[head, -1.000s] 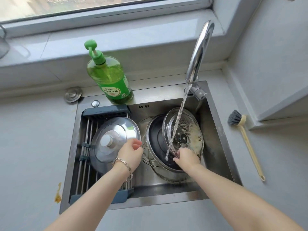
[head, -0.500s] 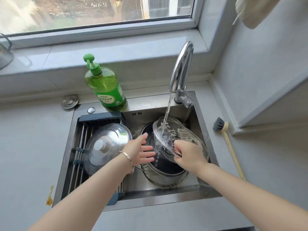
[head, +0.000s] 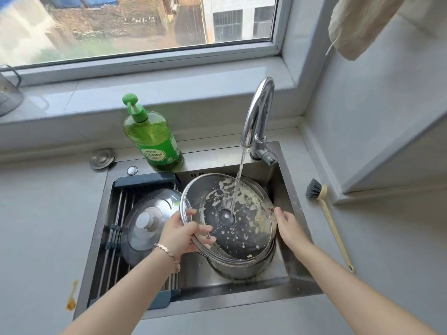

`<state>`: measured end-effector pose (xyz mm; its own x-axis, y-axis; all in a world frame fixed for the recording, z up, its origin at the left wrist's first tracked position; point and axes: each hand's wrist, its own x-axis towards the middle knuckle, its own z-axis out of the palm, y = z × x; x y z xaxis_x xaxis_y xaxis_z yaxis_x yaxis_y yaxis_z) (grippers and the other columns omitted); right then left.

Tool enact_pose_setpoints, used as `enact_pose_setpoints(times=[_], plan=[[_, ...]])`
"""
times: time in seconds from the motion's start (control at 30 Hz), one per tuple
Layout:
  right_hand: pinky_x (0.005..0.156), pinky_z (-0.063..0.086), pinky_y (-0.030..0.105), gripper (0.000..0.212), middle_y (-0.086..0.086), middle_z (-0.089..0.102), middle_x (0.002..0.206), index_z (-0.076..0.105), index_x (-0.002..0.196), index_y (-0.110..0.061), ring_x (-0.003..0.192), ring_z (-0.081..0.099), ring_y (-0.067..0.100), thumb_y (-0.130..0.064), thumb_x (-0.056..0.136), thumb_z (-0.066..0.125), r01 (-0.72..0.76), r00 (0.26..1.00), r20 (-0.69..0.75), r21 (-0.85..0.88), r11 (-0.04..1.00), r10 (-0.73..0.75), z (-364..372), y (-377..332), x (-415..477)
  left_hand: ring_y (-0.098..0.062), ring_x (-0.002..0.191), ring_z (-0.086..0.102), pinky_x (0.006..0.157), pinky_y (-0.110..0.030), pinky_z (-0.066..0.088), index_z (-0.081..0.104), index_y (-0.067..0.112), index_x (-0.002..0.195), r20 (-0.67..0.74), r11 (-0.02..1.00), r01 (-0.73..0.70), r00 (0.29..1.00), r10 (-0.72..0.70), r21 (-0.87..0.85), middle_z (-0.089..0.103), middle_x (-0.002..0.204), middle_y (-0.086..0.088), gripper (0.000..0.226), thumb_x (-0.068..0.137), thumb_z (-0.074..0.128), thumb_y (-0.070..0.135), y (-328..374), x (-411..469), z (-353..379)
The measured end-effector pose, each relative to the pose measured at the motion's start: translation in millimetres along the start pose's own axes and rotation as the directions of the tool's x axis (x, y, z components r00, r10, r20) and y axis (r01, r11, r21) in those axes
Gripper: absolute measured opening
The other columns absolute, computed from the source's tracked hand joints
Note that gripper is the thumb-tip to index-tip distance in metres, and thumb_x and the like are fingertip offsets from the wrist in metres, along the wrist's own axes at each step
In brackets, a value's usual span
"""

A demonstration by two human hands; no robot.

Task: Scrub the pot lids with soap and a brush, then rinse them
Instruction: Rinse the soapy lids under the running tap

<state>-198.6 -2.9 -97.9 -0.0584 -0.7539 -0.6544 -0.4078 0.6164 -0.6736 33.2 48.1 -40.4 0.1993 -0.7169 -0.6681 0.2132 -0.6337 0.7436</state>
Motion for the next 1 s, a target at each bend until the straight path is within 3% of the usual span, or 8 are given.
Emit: enact_pose_setpoints(times=[0.1,0.2,0.33,0.47,0.6,0.77,0.9,1.0], plan=[[0.074,0.053,0.037,0.059,0.017,0.065,0.102,0.043,0.134,-0.010,0.090,0.066,0.030,-0.052,0.097,0.025,-0.280,0.951,0.263,0.507,0.815,0.163,13.1,0.0,8.3,-0.037,0.062,0.068,0.049,-0.035,0.056,0.047,0.009,0.114,0.066,0.998,-0.047,0.997,0.050,-0.045,0.069,0.091,-0.028,0.038,0.084,0.053,-0.013,9.5,1.2,-4.0],[0.054,0.058,0.036,0.047,0.018,0.068,0.087,0.042,0.129,-0.015,0.067,0.069,0.028,-0.047,0.098,0.026,-0.143,0.987,0.150,0.660,0.737,0.057,14.2,-9.7,7.7,-0.034,0.066,0.069,0.054,-0.036,0.058,0.049,0.014,0.118,0.127,0.997,-0.053,0.990,0.059,-0.054,0.069,0.094,-0.027,0.052,0.073,0.067,-0.007,13.9,3.4,-3.0],[0.051,0.057,0.031,0.039,0.014,0.066,0.078,0.048,0.120,-0.001,0.058,0.068,0.022,-0.031,0.101,0.032,0.151,0.988,-0.057,0.451,0.880,-0.141,-3.1,-36.1,-6.4,-0.030,0.065,0.070,0.056,-0.038,0.058,0.044,0.014,0.123,0.155,0.974,0.110,0.985,-0.080,-0.197,0.069,0.097,-0.023,0.055,0.077,0.061,-0.012,0.9,17.7,0.8],[0.037,0.038,0.006,0.022,0.004,0.053,0.067,0.049,0.101,-0.001,0.039,0.054,-0.008,-0.019,0.101,0.035,0.335,0.941,-0.108,0.149,0.930,-0.322,-22.3,-58.4,-23.8,-0.025,0.059,0.069,0.047,-0.034,0.056,0.036,0.014,0.127,0.098,0.942,0.220,0.975,-0.201,-0.252,0.063,0.102,-0.024,0.053,0.087,0.043,-0.020,-20.2,32.4,19.0],[0.038,0.049,0.023,0.025,0.019,0.062,0.072,0.045,0.105,0.001,0.043,0.064,0.016,-0.022,0.101,0.036,0.259,0.965,-0.062,0.109,0.960,-0.253,-30.1,-62.0,-11.8,-0.027,0.058,0.068,0.045,-0.032,0.055,0.037,-0.006,0.130,0.090,0.945,0.283,0.958,-0.271,-0.166,0.061,0.098,-0.028,0.049,0.084,0.048,-0.019,-24.8,30.9,28.5],[0.037,0.051,0.026,0.026,0.027,0.062,0.077,0.041,0.116,0.005,0.044,0.065,0.024,-0.016,0.101,0.036,-0.115,0.993,0.068,0.366,0.924,0.097,-19.2,-22.5,8.0,-0.030,0.059,0.067,0.049,-0.036,0.058,0.030,-0.002,0.130,0.031,0.971,0.235,0.972,-0.234,-0.038,0.062,0.081,-0.026,0.051,0.085,0.047,-0.018,7.8,20.4,16.6],[0.043,0.053,0.025,0.030,0.024,0.063,0.086,0.038,0.126,0.002,0.053,0.069,0.023,-0.013,0.101,0.036,-0.221,0.973,0.174,0.534,0.816,0.151,10.7,5.6,3.2,-0.023,0.063,0.063,0.048,-0.029,0.056,0.040,0.005,0.117,-0.044,0.964,0.056,0.998,-0.046,0.260,0.063,0.082,-0.019,0.032,0.089,0.048,-0.008,26.6,7.2,14.8],[0.047,0.055,0.026,0.030,0.024,0.063,0.088,0.039,0.126,0.002,0.059,0.070,0.024,-0.014,0.101,0.035,-0.154,0.987,0.137,0.608,0.779,0.088,26.9,12.9,1.4,-0.020,0.086,0.064,0.073,-0.031,0.056,0.031,0.018,0.137,0.008,0.650,-0.159,0.974,0.228,0.743,0.060,0.110,-0.009,0.048,0.093,0.050,0.014,21.0,7.0,8.4]])
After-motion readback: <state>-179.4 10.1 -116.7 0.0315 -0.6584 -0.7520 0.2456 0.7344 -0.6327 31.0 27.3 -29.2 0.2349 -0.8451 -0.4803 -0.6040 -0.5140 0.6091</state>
